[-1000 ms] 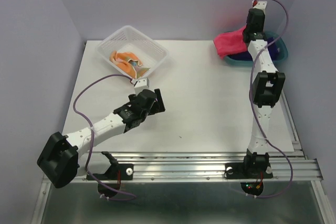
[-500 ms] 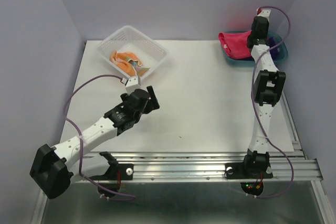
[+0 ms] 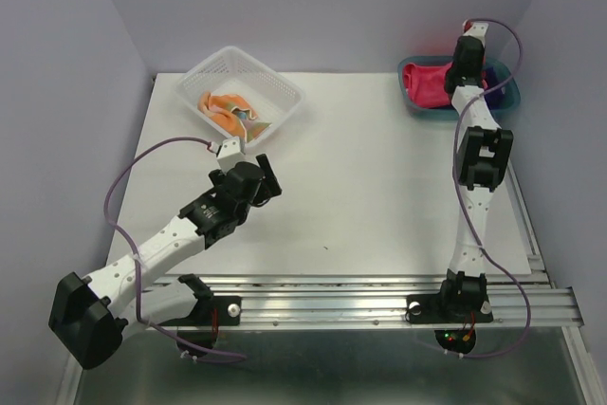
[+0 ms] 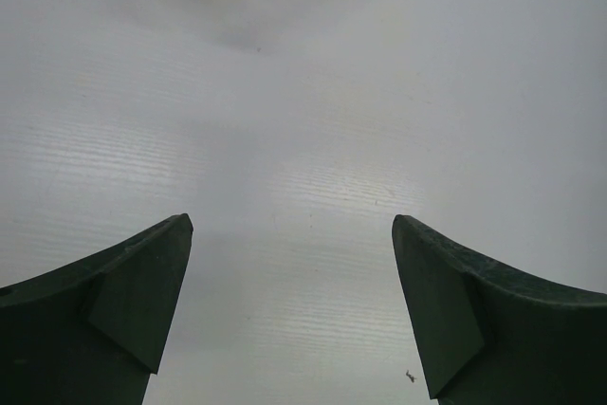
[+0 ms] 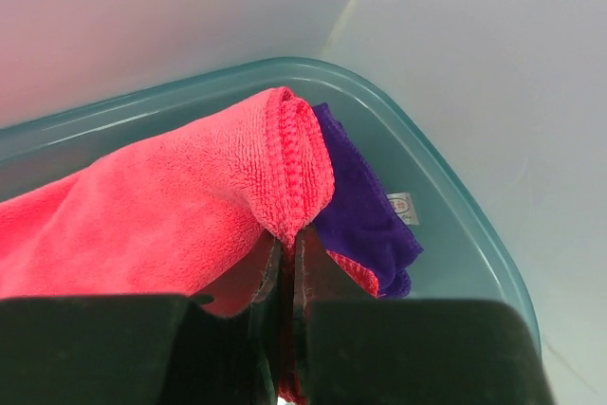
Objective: Fold and stack the towels
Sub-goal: Neatly place the folded towel into the bin
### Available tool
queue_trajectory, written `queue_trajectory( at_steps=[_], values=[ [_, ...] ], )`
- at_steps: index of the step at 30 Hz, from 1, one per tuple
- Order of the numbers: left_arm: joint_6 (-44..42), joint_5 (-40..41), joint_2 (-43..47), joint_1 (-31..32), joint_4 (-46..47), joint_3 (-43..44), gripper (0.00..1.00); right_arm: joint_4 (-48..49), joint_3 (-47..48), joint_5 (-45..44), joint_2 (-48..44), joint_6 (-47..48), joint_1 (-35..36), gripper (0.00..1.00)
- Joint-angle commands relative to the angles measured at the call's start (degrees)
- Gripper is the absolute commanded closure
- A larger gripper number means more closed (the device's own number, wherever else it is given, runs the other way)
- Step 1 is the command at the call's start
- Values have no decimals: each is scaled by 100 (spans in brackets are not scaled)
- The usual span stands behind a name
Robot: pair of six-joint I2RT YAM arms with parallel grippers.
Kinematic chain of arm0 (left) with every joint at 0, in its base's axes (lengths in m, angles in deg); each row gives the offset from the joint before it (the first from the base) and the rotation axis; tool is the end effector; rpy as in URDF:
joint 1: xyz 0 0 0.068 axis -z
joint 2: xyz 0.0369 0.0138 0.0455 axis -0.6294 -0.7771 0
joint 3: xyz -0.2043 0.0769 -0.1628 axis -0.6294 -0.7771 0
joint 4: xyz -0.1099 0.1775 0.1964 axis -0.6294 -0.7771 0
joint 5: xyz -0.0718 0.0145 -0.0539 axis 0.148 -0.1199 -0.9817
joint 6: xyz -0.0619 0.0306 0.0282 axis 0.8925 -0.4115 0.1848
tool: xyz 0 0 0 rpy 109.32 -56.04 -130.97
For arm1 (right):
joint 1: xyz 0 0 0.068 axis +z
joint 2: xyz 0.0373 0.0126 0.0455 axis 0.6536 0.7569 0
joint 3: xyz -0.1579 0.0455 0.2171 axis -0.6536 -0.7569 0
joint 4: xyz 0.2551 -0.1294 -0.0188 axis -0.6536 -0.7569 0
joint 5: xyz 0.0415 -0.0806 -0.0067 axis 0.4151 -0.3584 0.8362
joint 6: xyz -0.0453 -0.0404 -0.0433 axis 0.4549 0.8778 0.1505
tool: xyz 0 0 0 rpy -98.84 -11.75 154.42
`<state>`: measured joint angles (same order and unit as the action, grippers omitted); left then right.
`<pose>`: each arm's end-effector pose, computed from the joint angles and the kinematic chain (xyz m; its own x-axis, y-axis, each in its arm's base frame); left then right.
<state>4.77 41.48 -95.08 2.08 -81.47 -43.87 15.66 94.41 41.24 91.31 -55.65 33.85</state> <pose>0.2199 -0.1535 0.2519 -0.4639 -0.3505 -0.8136 -0.0227 0.9228 -0.3846 0.6324 -0.1114 0.2223 -0.3919 -0.1569 -0.9065 0.5443 0.7548 -0.3659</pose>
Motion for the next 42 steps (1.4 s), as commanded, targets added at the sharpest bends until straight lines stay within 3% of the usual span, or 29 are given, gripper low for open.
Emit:
queue_trajectory(
  at_steps=[1,24,31,32,36,37,42],
  values=[
    [18,213,112,-56,-4,31,1,515,221,-232,-81,-46,-147,99],
    [-35,73,-64,-126,163,14,1,628,476,-310,68,-90,-367,99],
    [-96,55,-73,-135,234,40,1,919,283,-302,217,138,-420,90],
    [-105,46,-73,-135,242,40,1,910,274,-241,235,156,-429,87],
    [-123,11,-55,-135,251,40,1,928,63,58,200,235,-438,47],
    [-123,3,-47,-135,251,49,1,902,37,102,147,183,-438,31],
    [-105,-33,-12,-135,242,49,1,849,-51,137,-81,59,-438,0]
  ],
)
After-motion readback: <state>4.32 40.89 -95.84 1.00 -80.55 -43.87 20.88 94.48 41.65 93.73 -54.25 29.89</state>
